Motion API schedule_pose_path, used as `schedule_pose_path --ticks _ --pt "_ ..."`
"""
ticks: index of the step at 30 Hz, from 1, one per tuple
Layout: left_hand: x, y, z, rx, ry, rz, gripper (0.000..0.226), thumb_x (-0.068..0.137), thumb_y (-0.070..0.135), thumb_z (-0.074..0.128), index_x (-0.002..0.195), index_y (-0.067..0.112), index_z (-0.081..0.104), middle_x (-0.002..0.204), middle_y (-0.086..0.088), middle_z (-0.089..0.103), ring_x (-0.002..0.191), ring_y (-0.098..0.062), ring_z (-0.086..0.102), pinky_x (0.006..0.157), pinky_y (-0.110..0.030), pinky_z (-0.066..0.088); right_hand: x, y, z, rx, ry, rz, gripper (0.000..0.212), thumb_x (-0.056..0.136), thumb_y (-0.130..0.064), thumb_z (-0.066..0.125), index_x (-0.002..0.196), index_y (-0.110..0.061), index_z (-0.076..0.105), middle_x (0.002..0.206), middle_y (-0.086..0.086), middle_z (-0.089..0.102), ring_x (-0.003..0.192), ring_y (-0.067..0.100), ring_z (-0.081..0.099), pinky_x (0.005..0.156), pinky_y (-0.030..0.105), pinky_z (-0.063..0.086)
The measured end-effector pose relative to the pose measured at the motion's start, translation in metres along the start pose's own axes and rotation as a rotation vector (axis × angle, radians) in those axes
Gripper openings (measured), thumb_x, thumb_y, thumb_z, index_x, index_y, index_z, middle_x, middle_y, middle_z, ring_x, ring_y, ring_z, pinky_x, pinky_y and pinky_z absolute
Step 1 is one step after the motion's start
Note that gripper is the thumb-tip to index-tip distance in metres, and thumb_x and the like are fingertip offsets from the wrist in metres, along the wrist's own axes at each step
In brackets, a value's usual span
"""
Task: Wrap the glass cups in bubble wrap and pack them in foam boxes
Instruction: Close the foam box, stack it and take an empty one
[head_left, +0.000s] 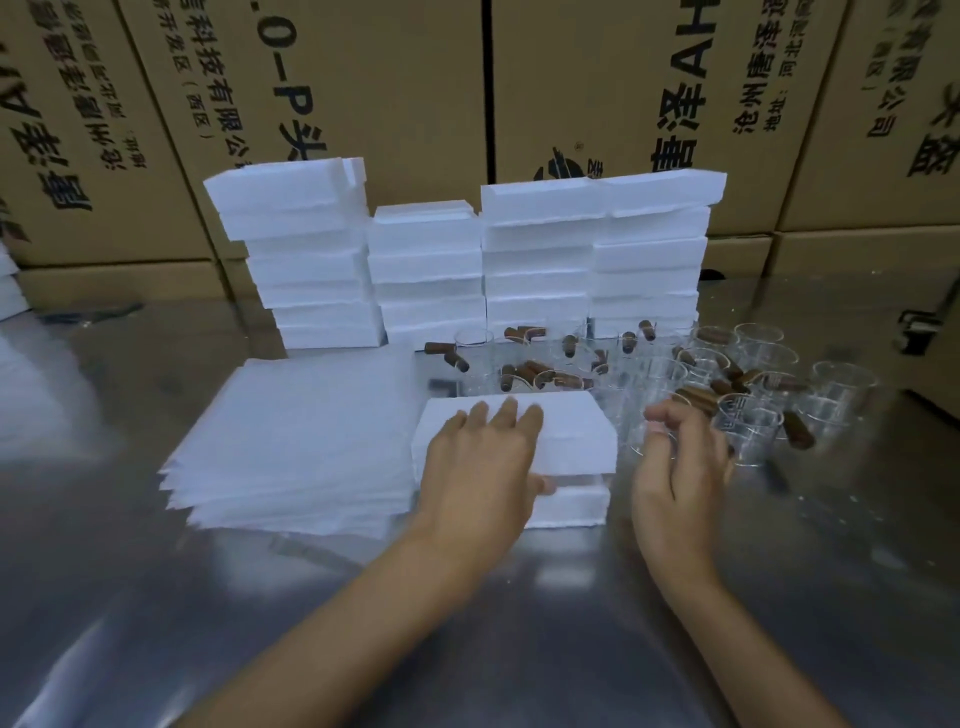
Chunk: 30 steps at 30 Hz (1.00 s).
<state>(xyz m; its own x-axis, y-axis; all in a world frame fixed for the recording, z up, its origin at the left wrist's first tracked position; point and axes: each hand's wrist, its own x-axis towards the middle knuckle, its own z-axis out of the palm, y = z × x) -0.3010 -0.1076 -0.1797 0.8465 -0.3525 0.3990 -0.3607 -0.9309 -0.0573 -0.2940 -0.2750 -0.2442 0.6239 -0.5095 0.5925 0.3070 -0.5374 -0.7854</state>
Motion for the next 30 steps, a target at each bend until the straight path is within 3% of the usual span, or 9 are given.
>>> schedule_pose_path --ticks 6,8,11,15,19,23,25,27,30 --pt "-0.015 -0.007 0.010 -0.005 -0.107 0.025 0.075 0.096 0.055 0.050 0.157 0.027 0.018 0.165 0.001 0.018 0.152 -0.025 0.016 0.122 -0.036 0.011 -0.006 -0.006 -0.004 0.123 -0.166 -0.041 0.034 0.093 -0.042 0.039 0.119 -0.030 0.056 0.120 -0.011 0.061 0.120 0.013 0.053 0.103 0.045 0.042" --pt "-0.020 -0.003 0.009 0.081 -0.079 0.054 0.075 0.089 0.052 0.065 0.152 0.022 0.038 0.157 -0.006 0.038 0.145 -0.030 0.035 0.118 -0.040 0.027 -0.008 -0.006 -0.004 0.091 -0.273 -0.097 0.042 0.094 -0.047 0.040 0.132 -0.033 0.054 0.132 -0.015 0.058 0.127 0.010 0.051 0.106 0.040 0.041" --pt "-0.021 -0.001 0.015 0.171 0.042 0.060 0.075 0.060 0.053 0.089 0.124 0.016 0.071 0.124 -0.009 0.070 0.113 -0.031 0.067 0.092 -0.041 0.055 -0.009 -0.002 -0.002 0.023 -0.469 -0.153 0.050 0.094 -0.057 0.039 0.142 -0.044 0.041 0.141 -0.034 0.043 0.134 -0.007 0.039 0.106 0.022 0.034" --pt "-0.011 0.000 0.023 0.194 0.066 -0.007 0.077 0.057 0.054 0.089 0.119 0.012 0.073 0.119 -0.012 0.071 0.107 -0.033 0.070 0.088 -0.042 0.058 -0.009 0.001 -0.001 -0.014 -0.571 -0.069 0.057 0.088 -0.067 0.038 0.143 -0.053 0.032 0.132 -0.049 0.036 0.120 -0.021 0.042 0.094 0.016 0.037" --pt "-0.008 0.004 0.032 0.212 0.062 -0.056 0.073 0.060 0.049 0.090 0.119 0.011 0.073 0.119 -0.017 0.070 0.106 -0.036 0.069 0.088 -0.045 0.058 -0.007 0.000 -0.001 -0.009 -0.594 0.011 0.046 0.093 -0.062 0.044 0.138 -0.059 0.035 0.114 -0.045 0.051 0.094 -0.006 0.061 0.078 0.013 0.044" --pt "-0.009 0.001 0.036 0.202 0.081 -0.037 0.073 0.062 0.050 0.088 0.122 0.011 0.071 0.122 -0.018 0.069 0.110 -0.037 0.068 0.091 -0.046 0.057 -0.004 -0.005 0.000 0.083 -0.557 0.167 0.043 0.089 -0.067 0.043 0.131 -0.060 0.040 0.107 -0.042 0.060 0.098 -0.015 0.058 0.077 0.000 0.038" --pt "-0.011 -0.001 0.036 0.191 0.078 -0.018 0.079 0.058 0.049 0.091 0.123 0.011 0.070 0.123 -0.017 0.069 0.111 -0.037 0.067 0.091 -0.046 0.057 -0.002 -0.004 0.001 0.148 -0.569 0.296 0.052 0.082 -0.079 0.034 0.130 -0.060 0.043 0.116 -0.042 0.058 0.114 -0.014 0.052 0.093 0.009 0.037" --pt "-0.012 -0.002 0.035 0.179 0.093 0.004 0.081 0.056 0.049 0.092 0.124 0.012 0.070 0.124 -0.016 0.068 0.111 -0.037 0.067 0.091 -0.046 0.057 0.000 -0.002 0.004 0.203 -0.590 0.406 0.060 0.078 -0.082 0.036 0.132 -0.058 0.046 0.132 -0.032 0.055 0.127 -0.003 0.048 0.110 0.031 0.036" --pt "-0.014 -0.005 0.035 0.151 0.157 0.019 0.075 0.060 0.049 0.091 0.124 0.014 0.070 0.124 -0.014 0.069 0.112 -0.035 0.067 0.091 -0.045 0.057 0.001 -0.008 0.006 0.319 -0.562 0.547 0.057 0.069 -0.077 0.049 0.120 -0.054 0.057 0.126 -0.026 0.060 0.122 0.002 0.054 0.104 0.034 0.041"
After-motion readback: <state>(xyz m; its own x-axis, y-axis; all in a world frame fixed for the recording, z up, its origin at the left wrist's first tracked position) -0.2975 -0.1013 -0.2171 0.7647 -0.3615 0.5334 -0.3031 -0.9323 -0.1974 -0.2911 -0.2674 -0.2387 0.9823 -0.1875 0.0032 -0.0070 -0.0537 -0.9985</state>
